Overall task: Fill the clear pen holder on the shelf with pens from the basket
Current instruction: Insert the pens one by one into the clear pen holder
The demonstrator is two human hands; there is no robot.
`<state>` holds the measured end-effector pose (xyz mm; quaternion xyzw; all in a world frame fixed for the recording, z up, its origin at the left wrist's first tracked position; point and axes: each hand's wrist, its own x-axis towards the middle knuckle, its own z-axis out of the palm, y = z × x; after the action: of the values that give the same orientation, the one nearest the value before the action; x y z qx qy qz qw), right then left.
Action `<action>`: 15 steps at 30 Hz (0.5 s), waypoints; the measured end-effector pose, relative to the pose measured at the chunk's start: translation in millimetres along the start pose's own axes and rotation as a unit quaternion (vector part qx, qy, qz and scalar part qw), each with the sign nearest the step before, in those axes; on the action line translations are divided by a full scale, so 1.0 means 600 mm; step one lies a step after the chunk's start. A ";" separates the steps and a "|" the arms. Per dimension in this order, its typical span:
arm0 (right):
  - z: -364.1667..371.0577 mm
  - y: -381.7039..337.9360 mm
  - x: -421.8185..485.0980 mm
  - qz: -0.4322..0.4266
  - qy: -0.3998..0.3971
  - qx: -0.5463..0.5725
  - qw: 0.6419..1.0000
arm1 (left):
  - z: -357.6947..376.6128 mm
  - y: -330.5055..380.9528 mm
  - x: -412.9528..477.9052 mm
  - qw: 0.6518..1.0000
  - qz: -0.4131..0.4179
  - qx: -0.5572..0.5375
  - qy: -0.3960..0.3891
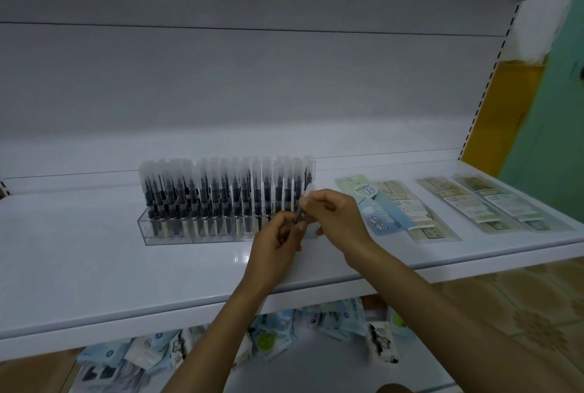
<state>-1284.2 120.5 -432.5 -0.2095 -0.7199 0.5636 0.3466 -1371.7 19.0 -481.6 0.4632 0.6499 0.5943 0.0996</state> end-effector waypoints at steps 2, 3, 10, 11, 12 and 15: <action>-0.010 -0.014 0.006 0.016 0.035 0.052 0.998 | 0.003 0.001 0.000 1.000 -0.006 0.008 0.017; -0.016 -0.022 0.010 0.013 0.058 0.078 0.995 | 0.003 0.002 -0.001 1.000 -0.011 0.007 0.029; -0.043 -0.045 0.044 -0.106 0.152 0.016 0.983 | -0.079 0.009 -0.024 0.979 0.050 0.144 0.132; -0.041 -0.042 0.044 -0.125 0.149 -0.018 0.981 | -0.105 0.005 -0.028 0.970 0.055 0.178 0.158; -0.037 -0.037 0.044 -0.144 0.144 -0.049 0.978 | -0.131 0.001 -0.032 0.960 0.054 0.204 0.184; -0.028 -0.028 0.043 -0.191 0.136 -0.110 0.966 | -0.197 -0.013 -0.047 0.930 0.021 0.252 0.266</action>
<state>-1287.6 144.9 -407.3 -0.1796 -0.7500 0.3709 0.5173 -1440.1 -80.7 -468.1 0.3116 0.7708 0.5145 -0.2098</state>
